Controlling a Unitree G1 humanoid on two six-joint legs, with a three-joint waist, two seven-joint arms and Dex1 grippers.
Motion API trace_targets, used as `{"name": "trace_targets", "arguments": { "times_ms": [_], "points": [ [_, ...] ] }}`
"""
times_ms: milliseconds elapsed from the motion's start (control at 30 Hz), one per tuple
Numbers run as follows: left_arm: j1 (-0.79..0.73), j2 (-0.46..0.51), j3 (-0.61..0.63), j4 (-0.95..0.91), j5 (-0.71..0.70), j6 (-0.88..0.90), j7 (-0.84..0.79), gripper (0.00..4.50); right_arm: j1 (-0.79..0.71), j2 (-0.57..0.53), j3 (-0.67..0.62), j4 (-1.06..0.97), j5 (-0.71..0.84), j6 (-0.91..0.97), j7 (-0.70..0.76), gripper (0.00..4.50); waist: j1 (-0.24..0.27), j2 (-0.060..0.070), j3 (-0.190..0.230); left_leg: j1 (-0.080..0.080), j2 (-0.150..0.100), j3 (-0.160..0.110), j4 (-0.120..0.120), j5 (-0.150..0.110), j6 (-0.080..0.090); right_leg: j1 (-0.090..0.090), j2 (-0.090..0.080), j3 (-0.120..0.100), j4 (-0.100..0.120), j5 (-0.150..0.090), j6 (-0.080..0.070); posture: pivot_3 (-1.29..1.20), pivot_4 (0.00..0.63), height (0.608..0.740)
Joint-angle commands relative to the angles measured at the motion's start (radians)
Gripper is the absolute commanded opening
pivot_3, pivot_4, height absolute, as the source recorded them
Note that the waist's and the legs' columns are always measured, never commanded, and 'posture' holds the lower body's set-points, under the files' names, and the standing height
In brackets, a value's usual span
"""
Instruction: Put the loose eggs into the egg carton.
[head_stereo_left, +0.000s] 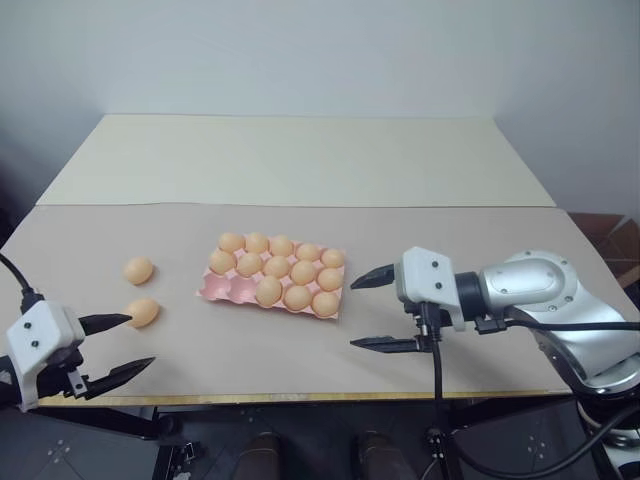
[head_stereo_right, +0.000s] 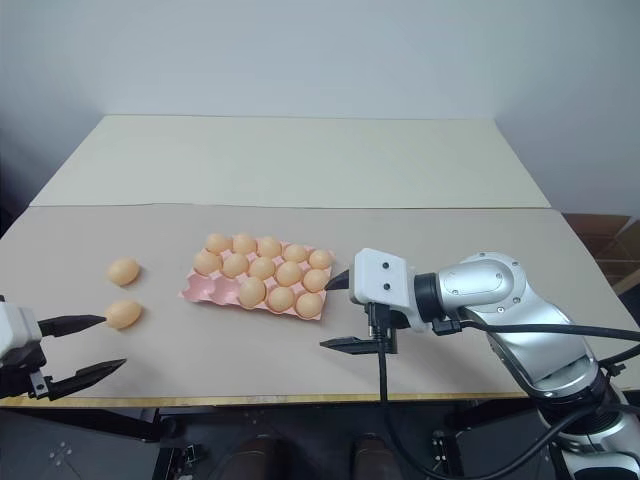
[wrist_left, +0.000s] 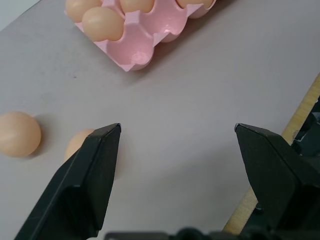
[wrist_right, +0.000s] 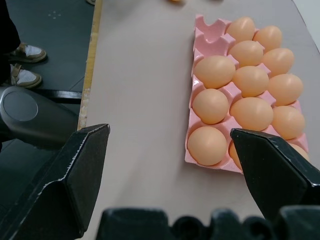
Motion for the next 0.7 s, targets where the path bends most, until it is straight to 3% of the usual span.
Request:
{"name": "trace_targets", "arguments": {
  "times_ms": [33, 167, 367, 700],
  "points": [
    [-0.058, 0.001, 0.009, 0.001, 0.057, -0.002, 0.111, 3.96, -0.011, 0.004, -0.010, -0.030, 0.018, 0.005, -0.023, 4.48, 0.002, 0.000, 0.000, 0.000, 0.000, 0.000, 0.000, 0.000, 0.000, 0.000, 0.000, 0.000, 0.000, 0.000, 0.000, 0.00, 0.150, 0.740],
    [-0.120, 0.015, -0.029, 0.059, 0.116, 0.016, 0.187, 3.96, -0.011, 0.015, 0.005, -0.032, 0.016, 0.011, -0.046, 4.48, 0.002, 0.000, 0.000, 0.001, -0.001, 0.000, 0.000, 0.000, 0.000, 0.001, 0.000, 0.000, 0.000, 0.000, 0.000, 0.00, 0.150, 0.740],
    [-0.304, -0.032, -0.167, 0.241, 0.083, 0.003, 0.210, 3.96, -0.013, 0.051, 0.018, -0.040, 0.018, 0.026, -0.093, 4.48, 0.002, 0.000, 0.000, 0.000, 0.000, -0.001, 0.000, 0.000, 0.000, 0.001, 0.000, -0.001, 0.001, 0.000, 0.000, 0.00, 0.150, 0.740],
    [-0.394, -0.035, -0.317, 0.401, 0.109, -0.006, 0.201, 3.96, 0.017, 0.024, 0.004, -0.083, 0.019, 0.062, -0.130, 4.48, 0.001, 0.000, 0.000, -0.001, 0.000, -0.002, 0.000, 0.000, 0.000, 0.000, 0.000, 0.000, 0.001, 0.000, 0.000, 0.00, 0.150, 0.740]
  ]
}}
